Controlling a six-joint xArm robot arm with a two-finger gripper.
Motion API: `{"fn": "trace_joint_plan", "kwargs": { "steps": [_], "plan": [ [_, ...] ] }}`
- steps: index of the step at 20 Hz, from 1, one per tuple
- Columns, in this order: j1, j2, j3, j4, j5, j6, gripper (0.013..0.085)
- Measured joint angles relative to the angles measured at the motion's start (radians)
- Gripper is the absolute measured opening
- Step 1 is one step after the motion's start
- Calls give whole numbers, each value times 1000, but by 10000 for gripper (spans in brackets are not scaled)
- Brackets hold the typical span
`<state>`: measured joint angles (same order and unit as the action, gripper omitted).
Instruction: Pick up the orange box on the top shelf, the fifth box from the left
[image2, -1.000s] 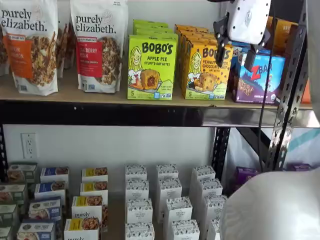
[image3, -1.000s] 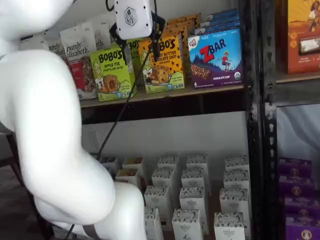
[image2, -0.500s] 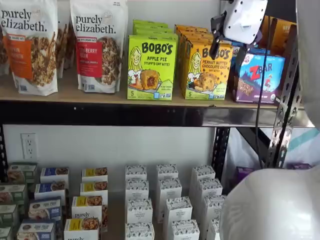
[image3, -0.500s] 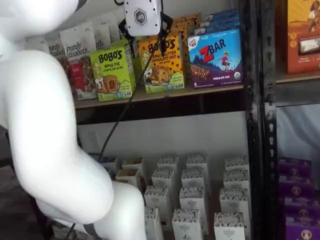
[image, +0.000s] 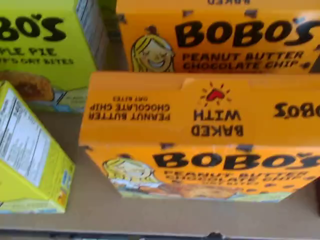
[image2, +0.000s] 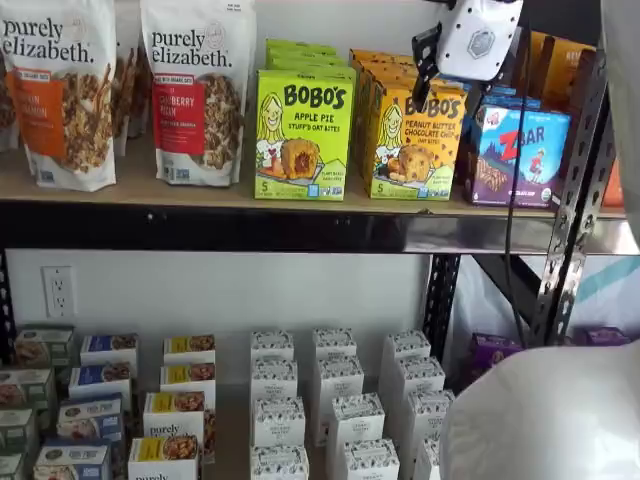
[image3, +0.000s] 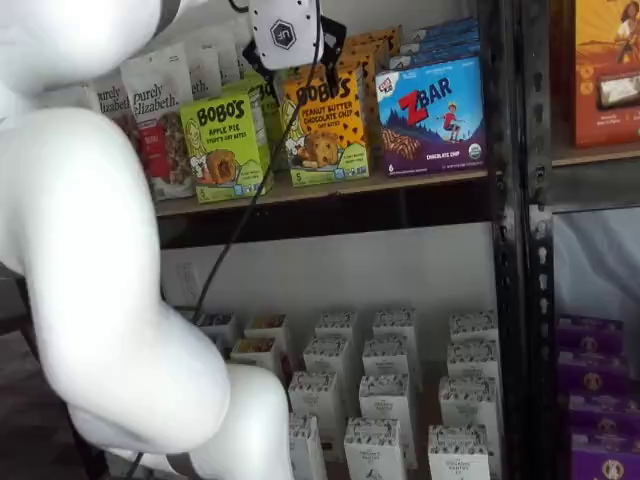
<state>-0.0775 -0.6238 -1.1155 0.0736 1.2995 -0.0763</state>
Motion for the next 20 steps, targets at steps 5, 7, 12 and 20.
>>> {"fn": "trace_joint_plan", "kwargs": {
  "steps": [5,7,12,20],
  "plan": [
    [30,10,-5,-27,-38,34,850],
    [37,14,-8,-27,-41,41,850],
    [56,35,-38,-40,-7,61,850],
    [74,43,-30,-59,-4,83,850]
  ]
}}
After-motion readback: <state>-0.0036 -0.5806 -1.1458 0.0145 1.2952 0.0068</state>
